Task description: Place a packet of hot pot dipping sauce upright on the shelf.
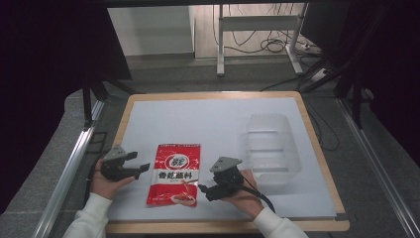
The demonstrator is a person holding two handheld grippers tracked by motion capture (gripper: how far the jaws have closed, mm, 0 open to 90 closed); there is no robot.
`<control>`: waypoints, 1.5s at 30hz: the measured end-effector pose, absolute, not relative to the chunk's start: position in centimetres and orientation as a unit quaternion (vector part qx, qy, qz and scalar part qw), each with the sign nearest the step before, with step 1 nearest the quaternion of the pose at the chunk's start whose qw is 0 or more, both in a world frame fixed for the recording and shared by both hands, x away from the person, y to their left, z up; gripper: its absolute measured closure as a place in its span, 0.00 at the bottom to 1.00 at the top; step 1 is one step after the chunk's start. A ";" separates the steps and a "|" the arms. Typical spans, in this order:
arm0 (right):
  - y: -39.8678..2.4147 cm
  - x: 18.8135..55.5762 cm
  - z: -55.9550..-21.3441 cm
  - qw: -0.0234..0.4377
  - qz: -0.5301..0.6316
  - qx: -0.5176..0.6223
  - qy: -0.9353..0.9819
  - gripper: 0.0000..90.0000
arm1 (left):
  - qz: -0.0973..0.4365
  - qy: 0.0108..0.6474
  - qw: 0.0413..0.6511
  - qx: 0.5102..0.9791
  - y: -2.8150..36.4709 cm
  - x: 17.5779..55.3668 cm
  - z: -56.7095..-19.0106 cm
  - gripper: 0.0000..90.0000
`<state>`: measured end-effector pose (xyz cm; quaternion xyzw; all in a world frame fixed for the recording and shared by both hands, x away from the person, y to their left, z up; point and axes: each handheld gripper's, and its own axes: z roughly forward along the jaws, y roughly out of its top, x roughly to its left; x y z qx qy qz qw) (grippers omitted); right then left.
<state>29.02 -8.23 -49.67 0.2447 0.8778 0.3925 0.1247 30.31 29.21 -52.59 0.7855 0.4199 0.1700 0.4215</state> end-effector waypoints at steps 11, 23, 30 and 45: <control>-8.9 29.0 -48.5 0.137 0.401 0.259 0.868 0.19 | 0.180 0.413 0.404 0.796 28.9 29.6 -52.8 0.29; -8.5 29.6 -46.8 0.142 0.396 0.261 0.869 0.18 | 0.174 0.405 0.412 0.798 28.8 29.5 -52.0 0.31; -8.7 30.5 -46.3 0.140 0.399 0.270 0.865 0.19 | 0.169 0.400 0.411 0.802 28.5 29.8 -51.9 0.31; -7.6 33.9 -43.9 0.118 0.408 0.267 0.865 0.24 | 0.162 0.399 0.416 0.801 28.4 29.8 -51.7 0.31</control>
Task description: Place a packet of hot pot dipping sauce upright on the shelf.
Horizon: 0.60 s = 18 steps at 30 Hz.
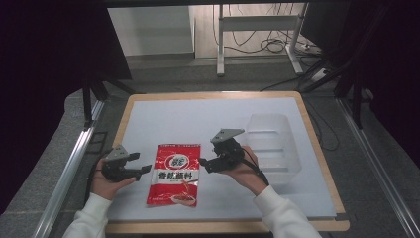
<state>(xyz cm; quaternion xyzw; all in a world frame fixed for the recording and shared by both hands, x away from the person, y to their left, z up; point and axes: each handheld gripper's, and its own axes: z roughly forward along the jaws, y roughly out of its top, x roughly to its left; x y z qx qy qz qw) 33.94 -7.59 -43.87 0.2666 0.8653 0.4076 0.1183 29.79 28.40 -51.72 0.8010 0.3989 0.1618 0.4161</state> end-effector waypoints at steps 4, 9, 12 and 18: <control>-7.2 35.2 -43.5 0.119 0.402 0.266 0.868 0.25 | 0.161 0.396 0.416 0.802 28.5 29.8 -51.7 0.31; -6.4 37.4 -43.3 0.100 0.394 0.274 0.872 0.24 | 0.158 0.397 0.418 0.802 28.4 29.8 -51.7 0.31; -6.0 38.1 -43.3 0.097 0.389 0.278 0.873 0.25 | 0.159 0.396 0.417 0.802 28.4 29.7 -51.6 0.31; -4.4 40.6 -44.3 0.082 0.362 0.279 0.886 0.27 | 0.161 0.398 0.418 0.801 28.6 29.7 -51.6 0.31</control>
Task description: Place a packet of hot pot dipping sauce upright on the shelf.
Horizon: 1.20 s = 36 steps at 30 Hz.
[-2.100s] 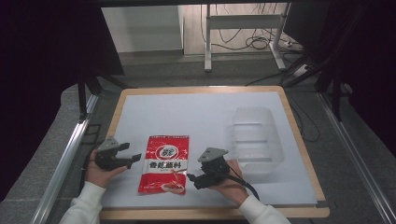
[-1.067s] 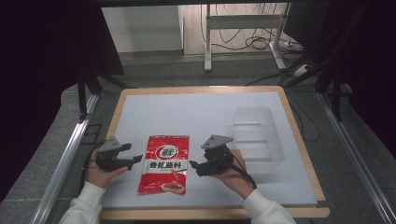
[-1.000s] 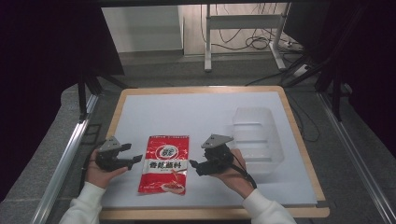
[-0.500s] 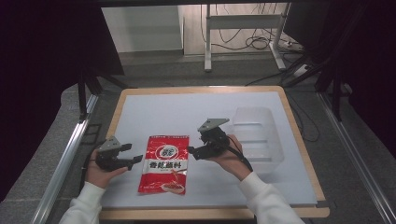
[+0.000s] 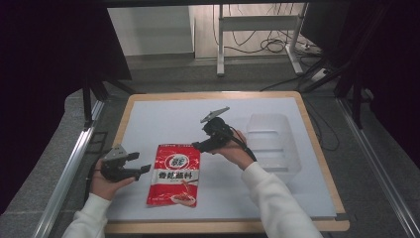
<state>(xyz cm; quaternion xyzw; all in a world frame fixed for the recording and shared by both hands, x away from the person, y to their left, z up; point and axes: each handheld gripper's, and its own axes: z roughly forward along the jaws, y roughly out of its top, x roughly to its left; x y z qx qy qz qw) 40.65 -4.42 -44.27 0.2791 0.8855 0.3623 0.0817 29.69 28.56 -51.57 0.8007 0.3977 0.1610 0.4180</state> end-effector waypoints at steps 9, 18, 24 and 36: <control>-3.2 44.1 -46.3 0.038 0.328 0.300 0.895 0.32 | 0.160 0.394 0.420 0.802 28.4 29.7 -51.6 0.30; -2.3 46.3 -48.4 0.003 0.283 0.313 0.906 0.41 | 0.160 0.390 0.414 0.807 28.1 29.7 -51.8 0.30; -2.2 47.2 -49.4 -0.020 0.273 0.320 0.907 0.49 | 0.160 0.387 0.410 0.810 27.9 29.7 -52.0 0.30; -2.2 48.4 -51.0 -0.080 0.264 0.326 0.904 0.70 | 0.160 0.385 0.406 0.813 27.9 29.8 -52.0 0.30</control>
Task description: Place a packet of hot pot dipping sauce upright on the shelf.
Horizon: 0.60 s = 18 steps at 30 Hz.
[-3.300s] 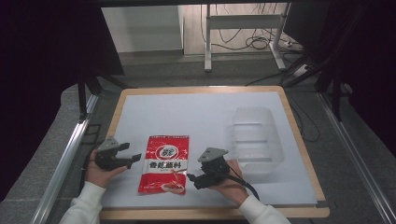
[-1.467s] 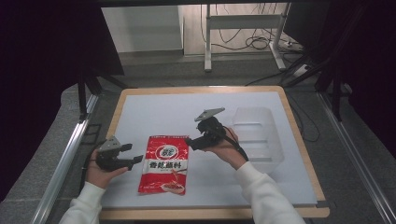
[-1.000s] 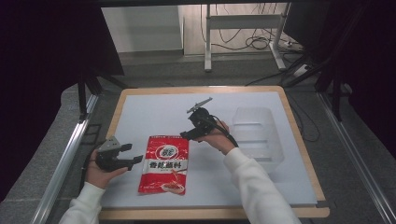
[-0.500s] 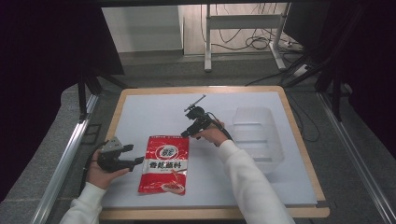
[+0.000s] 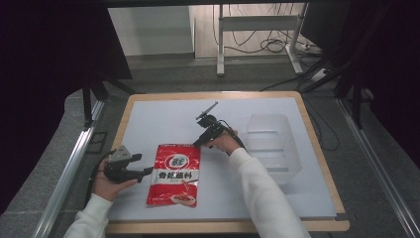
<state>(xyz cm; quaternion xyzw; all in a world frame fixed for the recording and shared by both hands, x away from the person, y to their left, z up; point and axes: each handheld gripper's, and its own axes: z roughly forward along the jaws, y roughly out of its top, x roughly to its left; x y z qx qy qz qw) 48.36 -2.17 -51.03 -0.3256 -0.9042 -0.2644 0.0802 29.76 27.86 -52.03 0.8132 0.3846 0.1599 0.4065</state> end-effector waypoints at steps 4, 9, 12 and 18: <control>-2.0 48.4 -51.4 0.098 -0.262 -0.324 -0.904 0.78 | 0.161 0.385 0.406 0.813 27.9 29.7 -52.0 0.30; -2.1 48.1 -51.1 0.083 -0.263 -0.303 -0.912 0.98 | 0.160 0.385 0.405 0.814 27.8 29.8 -52.1 0.30; -2.1 47.8 -50.9 0.075 -0.264 -0.285 -0.919 0.99 | 0.160 0.386 0.404 0.814 27.8 29.8 -52.1 0.30; -2.0 46.9 -50.3 0.062 -0.275 -0.262 -0.923 0.99 | 0.160 0.386 0.403 0.814 27.8 29.8 -52.1 0.30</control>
